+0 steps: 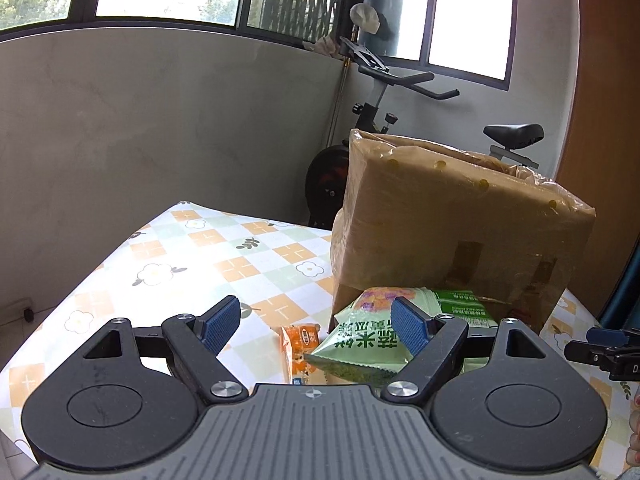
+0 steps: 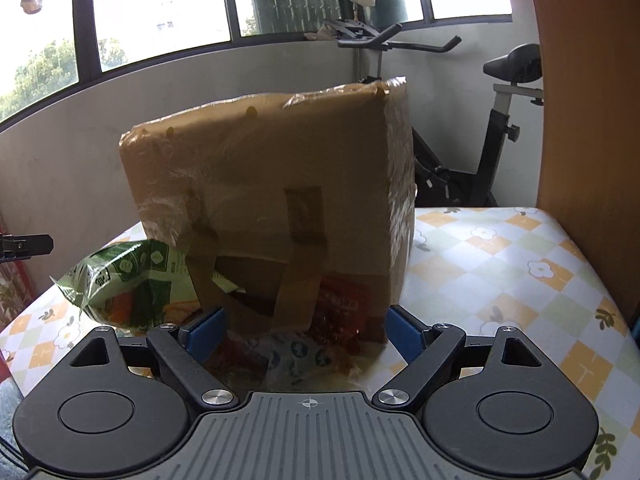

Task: Organize snacks
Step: 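Withdraw both tools from the box back toward the snack pile, then grasp the green snack bag with the left tool while the right tool grasps the cracker pack, then lift the green bag and cracker pack and carry both over the box, then open both tools to drop the green bag and cracker pack into the box, then withdraw both tools from the box back toward the snack pile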

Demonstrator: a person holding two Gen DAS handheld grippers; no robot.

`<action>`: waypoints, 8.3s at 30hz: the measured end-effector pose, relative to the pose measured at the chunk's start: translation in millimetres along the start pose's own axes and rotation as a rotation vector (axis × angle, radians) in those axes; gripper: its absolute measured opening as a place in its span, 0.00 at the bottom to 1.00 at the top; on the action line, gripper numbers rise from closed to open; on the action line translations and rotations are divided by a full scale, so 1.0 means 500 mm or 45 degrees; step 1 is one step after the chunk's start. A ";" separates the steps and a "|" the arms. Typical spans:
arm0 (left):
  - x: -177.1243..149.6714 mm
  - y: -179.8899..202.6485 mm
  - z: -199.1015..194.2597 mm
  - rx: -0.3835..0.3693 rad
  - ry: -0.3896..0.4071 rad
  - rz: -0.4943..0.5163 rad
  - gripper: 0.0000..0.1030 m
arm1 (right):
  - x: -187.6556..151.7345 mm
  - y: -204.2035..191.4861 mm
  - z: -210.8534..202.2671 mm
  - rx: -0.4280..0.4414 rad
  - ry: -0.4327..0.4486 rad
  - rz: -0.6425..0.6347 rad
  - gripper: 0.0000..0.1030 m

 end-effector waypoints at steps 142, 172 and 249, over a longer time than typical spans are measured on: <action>0.234 0.144 -0.067 -0.289 0.382 0.129 0.64 | 0.333 -0.026 -0.122 0.085 0.370 -0.120 0.42; 0.309 0.212 0.182 -0.269 0.085 0.375 0.64 | 0.410 0.009 0.156 0.029 0.238 -0.022 0.42; 0.181 0.082 0.003 -0.155 0.122 0.211 0.93 | 0.269 -0.053 -0.061 0.030 0.305 -0.125 0.77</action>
Point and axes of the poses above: each gripper's, at about its wrist camera, not at the fingertips, and z roughly the way its jaws point, y to its right, x to its top, the point moved 7 cm from there along z, roughly the way its jaws point, and after that the axes turned 2 degrees about -x, right-handed, at the moved point
